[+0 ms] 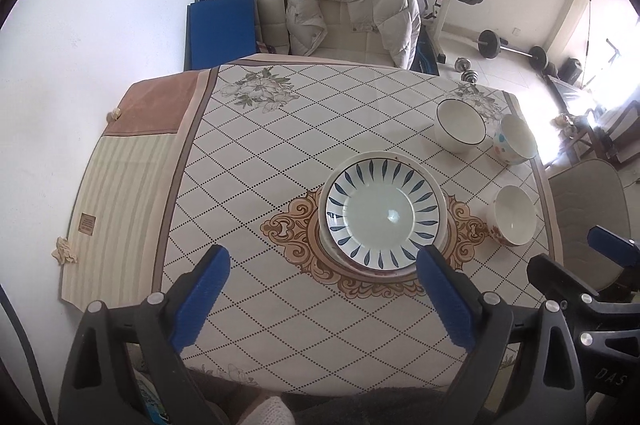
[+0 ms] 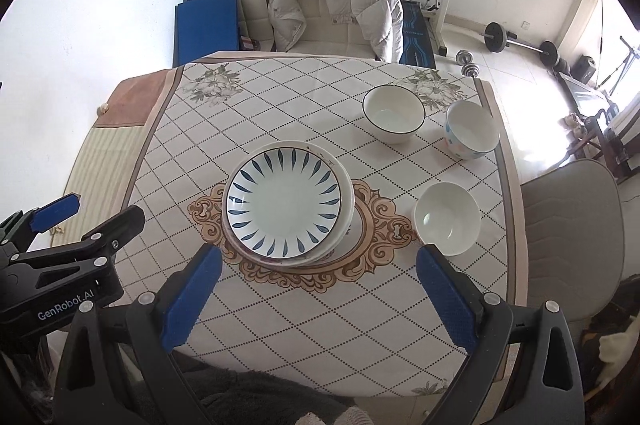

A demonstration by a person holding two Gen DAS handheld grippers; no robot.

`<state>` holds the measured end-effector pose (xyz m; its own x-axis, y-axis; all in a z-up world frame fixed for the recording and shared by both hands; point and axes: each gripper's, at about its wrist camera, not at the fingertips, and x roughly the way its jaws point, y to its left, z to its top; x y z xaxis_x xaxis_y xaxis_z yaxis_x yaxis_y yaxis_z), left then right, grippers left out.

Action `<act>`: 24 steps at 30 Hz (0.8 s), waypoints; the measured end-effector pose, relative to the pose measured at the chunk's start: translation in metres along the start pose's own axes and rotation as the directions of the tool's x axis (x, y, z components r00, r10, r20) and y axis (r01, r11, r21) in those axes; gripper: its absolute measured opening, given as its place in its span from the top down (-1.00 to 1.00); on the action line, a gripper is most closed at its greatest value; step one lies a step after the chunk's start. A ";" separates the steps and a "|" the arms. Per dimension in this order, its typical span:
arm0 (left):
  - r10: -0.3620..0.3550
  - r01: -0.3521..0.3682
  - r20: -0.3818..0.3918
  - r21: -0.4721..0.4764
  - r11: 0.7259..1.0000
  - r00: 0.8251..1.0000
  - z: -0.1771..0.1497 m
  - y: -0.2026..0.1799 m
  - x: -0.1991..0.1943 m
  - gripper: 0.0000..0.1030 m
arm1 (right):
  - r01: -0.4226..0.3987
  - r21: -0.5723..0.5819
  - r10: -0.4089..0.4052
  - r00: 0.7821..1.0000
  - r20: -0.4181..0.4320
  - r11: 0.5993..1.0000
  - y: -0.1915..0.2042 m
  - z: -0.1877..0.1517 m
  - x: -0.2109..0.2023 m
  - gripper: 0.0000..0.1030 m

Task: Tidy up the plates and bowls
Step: 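Raise both grippers away from the plate stack toward the bowls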

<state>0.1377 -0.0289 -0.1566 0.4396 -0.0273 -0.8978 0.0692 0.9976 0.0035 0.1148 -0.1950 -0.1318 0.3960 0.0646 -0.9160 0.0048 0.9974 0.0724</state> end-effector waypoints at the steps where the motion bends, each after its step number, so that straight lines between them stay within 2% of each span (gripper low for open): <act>1: -0.005 0.005 0.005 0.000 1.000 1.000 -0.002 0.001 -0.004 -0.85 | -0.003 0.003 0.003 1.000 -0.001 1.000 0.001 -0.002 -0.004 -0.93; 6: -0.024 0.024 0.022 0.003 1.000 0.999 -0.009 0.004 -0.016 -0.85 | 0.010 0.009 -0.010 1.000 0.017 1.000 0.009 -0.015 -0.021 -0.93; 9: -0.046 0.046 0.043 -0.003 0.999 0.998 -0.012 0.007 -0.023 -0.85 | -0.034 0.036 0.033 0.999 0.028 0.999 0.009 -0.023 -0.027 -0.93; 11: -0.060 0.059 0.085 0.012 0.998 0.995 -0.013 0.006 -0.029 -0.85 | -0.084 0.057 0.080 0.994 0.070 0.995 0.005 -0.028 -0.035 -0.93; 13: -0.029 0.023 0.143 0.043 0.999 0.989 -0.012 0.000 -0.036 -0.85 | -0.121 0.055 0.113 0.983 0.143 0.991 0.001 -0.034 -0.042 -0.93; 15: 0.007 -0.022 0.194 0.076 0.997 0.981 -0.009 -0.008 -0.039 -0.85 | -0.110 0.055 0.097 0.975 0.200 0.992 -0.005 -0.036 -0.048 -0.93; 18: 0.027 -0.049 0.240 0.088 0.995 0.970 -0.001 -0.020 -0.038 -0.85 | -0.116 0.099 0.091 0.970 0.226 0.988 -0.029 -0.037 -0.046 -0.93; 21: -0.030 0.007 0.221 0.105 0.994 0.975 0.010 -0.037 -0.025 -0.85 | -0.125 0.187 0.089 0.978 0.190 0.974 -0.067 -0.032 -0.032 -0.93; 24: -0.080 0.062 0.128 0.140 0.988 0.989 0.026 -0.067 0.003 -0.85 | -0.090 0.282 0.057 0.991 0.123 0.955 -0.116 -0.028 -0.007 -0.93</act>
<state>0.1575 -0.0973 -0.1487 0.5439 -0.1148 -0.8313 0.2207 0.9753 0.0097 0.0862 -0.3099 -0.1450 0.5056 0.1172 -0.8548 0.2275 0.9376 0.2631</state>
